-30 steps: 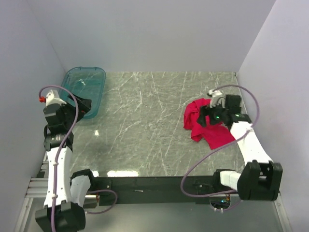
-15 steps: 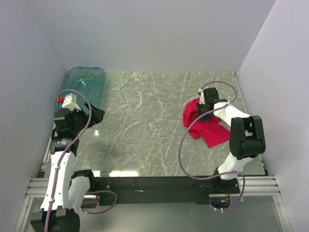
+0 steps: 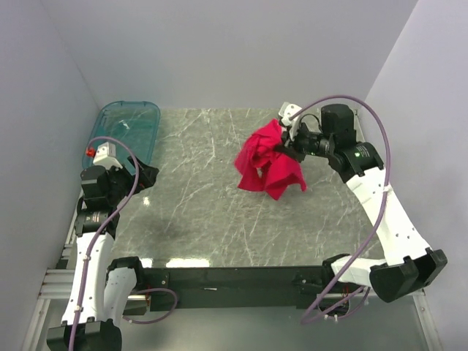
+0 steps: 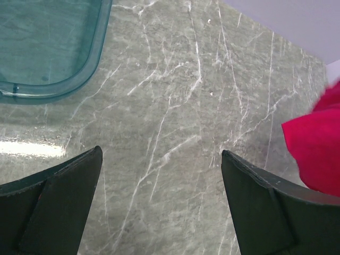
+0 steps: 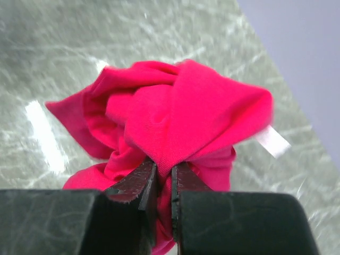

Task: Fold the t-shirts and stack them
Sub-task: Flatten the tshirt out

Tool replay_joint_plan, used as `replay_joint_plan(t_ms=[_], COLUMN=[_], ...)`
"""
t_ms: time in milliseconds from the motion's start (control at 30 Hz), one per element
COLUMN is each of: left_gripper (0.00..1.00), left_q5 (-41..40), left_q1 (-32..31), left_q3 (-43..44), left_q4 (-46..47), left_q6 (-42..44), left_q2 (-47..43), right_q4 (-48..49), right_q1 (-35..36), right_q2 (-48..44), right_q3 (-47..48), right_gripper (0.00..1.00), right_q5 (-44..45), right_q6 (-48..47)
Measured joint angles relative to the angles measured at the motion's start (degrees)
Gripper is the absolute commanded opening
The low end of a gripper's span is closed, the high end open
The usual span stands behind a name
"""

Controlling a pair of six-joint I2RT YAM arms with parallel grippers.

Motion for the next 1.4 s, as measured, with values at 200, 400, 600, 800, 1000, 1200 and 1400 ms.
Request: replay_joint_plan(t_ms=[200, 400, 600, 800, 1000, 1200, 1400], left_gripper=[1.00, 0.99, 0.99, 0.99, 0.99, 0.91, 0.81], left_q5=[-0.48, -0.94, -0.90, -0.07, 7.61, 11.74, 1.70], left_q1=[-0.28, -0.48, -0.70, -0.70, -2.32, -11.21, -31.52], left_q3=[0.00, -0.07, -0.15, -0.42, -2.69, -3.37, 0.28], left_q4=[0.02, 0.00, 0.00, 0.11, 4.94, 9.70, 10.67], left_q6=[0.02, 0.02, 0.04, 0.07, 0.04, -0.20, -2.75], left_q2=[-0.92, -1.33, -1.64, -2.62, -4.90, 0.96, 19.52], right_q4=[-0.52, 0.02, 0.02, 0.44, 15.19, 19.43, 19.91], right_q1=[5.90, 10.45, 10.58, 6.16, -9.46, -20.52, -20.50], right_q2=[5.77, 13.46, 17.16, 15.47, -2.89, -10.54, -6.05], right_q3=[8.35, 8.92, 2.89, 2.91, -12.35, -27.58, -33.94], right_gripper=[0.00, 0.00, 0.92, 0.93, 1.00, 0.97, 0.85], right_q5=[1.40, 6.34, 10.38, 11.43, 8.66, -6.14, -13.44], right_q6=[1.49, 2.84, 2.21, 4.50, 14.14, 19.63, 23.41])
